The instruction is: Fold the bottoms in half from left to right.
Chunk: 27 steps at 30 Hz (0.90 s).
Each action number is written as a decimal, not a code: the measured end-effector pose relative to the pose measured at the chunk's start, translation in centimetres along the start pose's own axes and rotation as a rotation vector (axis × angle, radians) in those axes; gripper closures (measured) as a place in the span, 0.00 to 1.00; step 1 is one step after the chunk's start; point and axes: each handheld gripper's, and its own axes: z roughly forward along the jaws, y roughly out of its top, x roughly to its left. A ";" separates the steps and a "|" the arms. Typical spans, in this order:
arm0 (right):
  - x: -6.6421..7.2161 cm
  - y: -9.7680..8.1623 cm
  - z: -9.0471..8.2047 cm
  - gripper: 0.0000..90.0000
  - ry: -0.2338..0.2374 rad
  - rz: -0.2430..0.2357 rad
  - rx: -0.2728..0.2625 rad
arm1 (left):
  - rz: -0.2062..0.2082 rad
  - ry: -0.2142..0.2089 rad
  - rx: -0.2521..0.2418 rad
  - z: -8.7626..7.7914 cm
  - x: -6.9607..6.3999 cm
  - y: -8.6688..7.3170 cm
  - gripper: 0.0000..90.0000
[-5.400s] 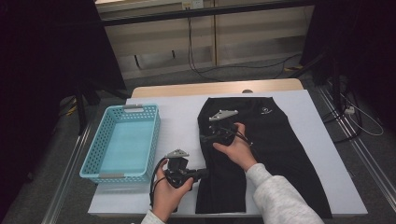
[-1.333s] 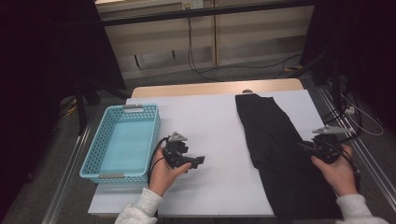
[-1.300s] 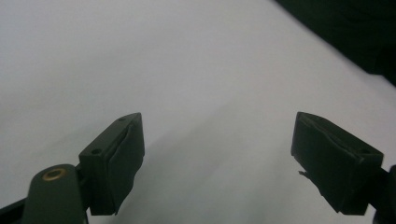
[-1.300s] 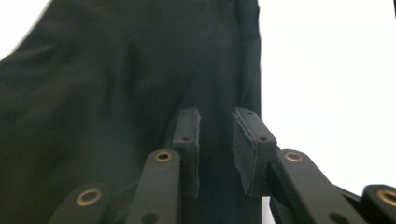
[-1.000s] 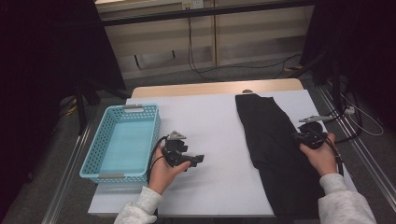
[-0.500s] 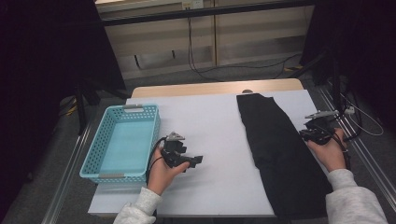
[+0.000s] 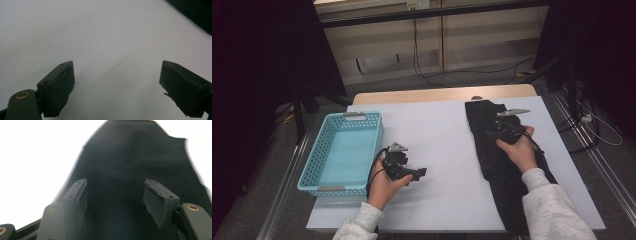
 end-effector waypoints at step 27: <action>2.9 0.7 4.2 0.95 0.002 -0.042 -0.009 | -0.026 0.029 -0.015 -0.8 0.5 -0.3 0.15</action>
